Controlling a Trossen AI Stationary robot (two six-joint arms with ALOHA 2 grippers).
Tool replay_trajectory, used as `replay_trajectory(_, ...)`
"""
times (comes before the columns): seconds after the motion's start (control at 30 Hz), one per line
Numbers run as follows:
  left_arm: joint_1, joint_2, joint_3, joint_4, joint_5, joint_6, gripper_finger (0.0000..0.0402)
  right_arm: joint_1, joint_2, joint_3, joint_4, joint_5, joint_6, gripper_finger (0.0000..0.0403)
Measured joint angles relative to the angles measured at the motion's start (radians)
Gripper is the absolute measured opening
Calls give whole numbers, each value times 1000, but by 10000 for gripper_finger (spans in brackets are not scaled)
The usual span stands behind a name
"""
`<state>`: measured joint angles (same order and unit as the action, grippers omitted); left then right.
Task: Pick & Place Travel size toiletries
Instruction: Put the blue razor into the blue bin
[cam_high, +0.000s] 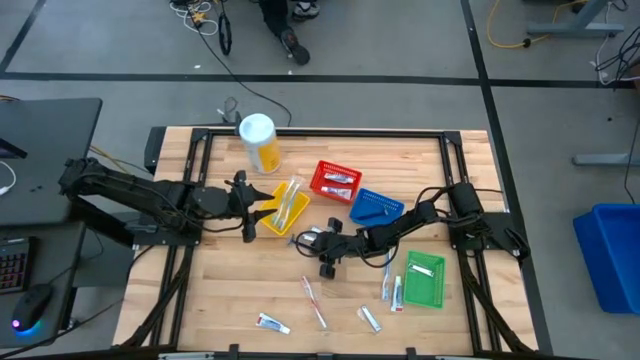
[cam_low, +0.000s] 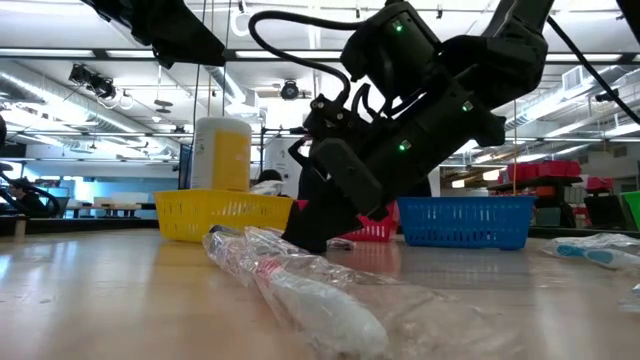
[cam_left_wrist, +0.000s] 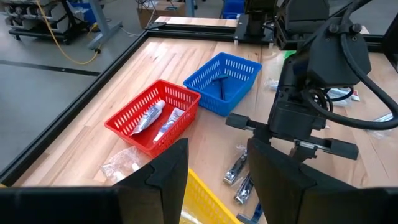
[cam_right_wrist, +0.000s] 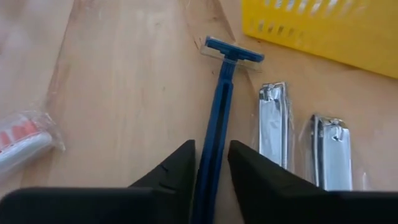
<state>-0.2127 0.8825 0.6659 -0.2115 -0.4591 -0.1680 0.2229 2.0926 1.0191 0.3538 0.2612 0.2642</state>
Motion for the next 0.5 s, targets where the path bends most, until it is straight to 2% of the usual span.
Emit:
replay_trajectory(0.23,0,0,0,0,0,0,171,0,0,-1,-3,0,7,64)
replay_trajectory(0.5,0,0,1,0,0,2,171,13,3,-4,19,21,20,56)
